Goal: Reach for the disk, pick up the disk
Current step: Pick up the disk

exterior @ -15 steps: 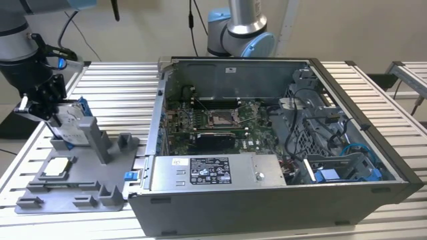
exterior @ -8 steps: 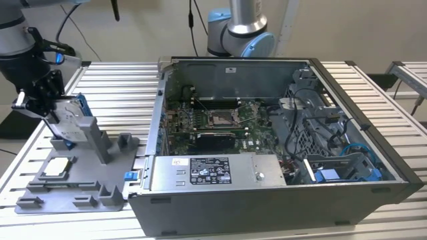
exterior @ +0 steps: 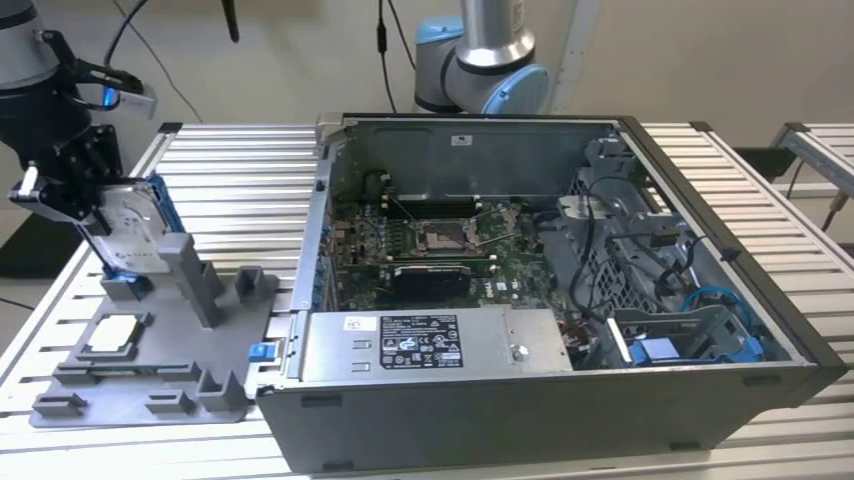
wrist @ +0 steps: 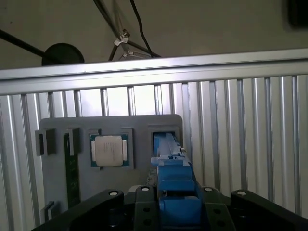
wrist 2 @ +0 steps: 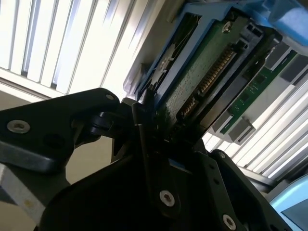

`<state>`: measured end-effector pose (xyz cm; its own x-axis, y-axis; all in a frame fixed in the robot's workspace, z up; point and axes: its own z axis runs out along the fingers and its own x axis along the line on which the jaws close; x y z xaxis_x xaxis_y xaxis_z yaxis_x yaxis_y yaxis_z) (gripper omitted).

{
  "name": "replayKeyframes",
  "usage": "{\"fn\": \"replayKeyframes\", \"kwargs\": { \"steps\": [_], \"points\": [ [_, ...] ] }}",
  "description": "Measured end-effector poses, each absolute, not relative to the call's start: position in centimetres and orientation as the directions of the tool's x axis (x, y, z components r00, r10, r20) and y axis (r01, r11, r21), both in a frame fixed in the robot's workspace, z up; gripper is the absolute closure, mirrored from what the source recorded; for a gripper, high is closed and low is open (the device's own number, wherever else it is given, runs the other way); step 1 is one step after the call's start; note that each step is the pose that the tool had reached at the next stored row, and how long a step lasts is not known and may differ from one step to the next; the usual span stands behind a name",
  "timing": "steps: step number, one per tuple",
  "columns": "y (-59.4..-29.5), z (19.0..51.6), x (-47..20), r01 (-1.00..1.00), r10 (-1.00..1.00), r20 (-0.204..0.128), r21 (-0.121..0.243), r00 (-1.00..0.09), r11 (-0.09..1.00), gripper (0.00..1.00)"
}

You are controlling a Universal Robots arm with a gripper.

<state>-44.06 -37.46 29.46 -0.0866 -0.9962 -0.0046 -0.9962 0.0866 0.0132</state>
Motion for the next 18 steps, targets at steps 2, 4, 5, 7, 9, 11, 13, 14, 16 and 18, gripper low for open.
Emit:
{"fn": "replayKeyframes", "kwargs": {
  "steps": [2, 4, 5, 7, 9, 11, 13, 14, 16, 18],
  "points": [
    [-37.5, 29.8, -44.1, -0.996, -0.996, -0.005, 0.013, -0.087, 0.087, 1.00],
    [-37.4, 30.3, -44.1, -0.996, -0.996, -0.004, 0.013, -0.086, 0.086, 1.00],
    [-37.4, 30.4, -44.1, -0.996, -0.996, -0.004, 0.012, -0.086, 0.086, 1.00],
    [-37.4, 30.7, -44.1, -0.996, -0.996, -0.003, 0.011, -0.086, 0.086, 1.00],
    [-37.4, 31.0, -44.1, -0.996, -0.996, -0.003, 0.011, -0.086, 0.086, 1.00],
    [-37.4, 31.4, -44.1, -0.996, -0.996, -0.003, 0.011, -0.087, 0.087, 1.00],
    [-37.4, 31.7, -44.1, -0.996, -0.996, -0.003, 0.011, -0.087, 0.087, 1.00],
    [-37.4, 31.9, -44.1, -0.996, -0.996, -0.003, 0.011, -0.087, 0.087, 1.00],
    [-37.4, 32.1, -44.1, -0.996, -0.996, -0.003, 0.011, -0.087, 0.087, 1.00],
    [-37.4, 32.1, -44.1, -0.996, -0.996, -0.003, 0.011, -0.087, 0.086, 1.00]
  ]
}}
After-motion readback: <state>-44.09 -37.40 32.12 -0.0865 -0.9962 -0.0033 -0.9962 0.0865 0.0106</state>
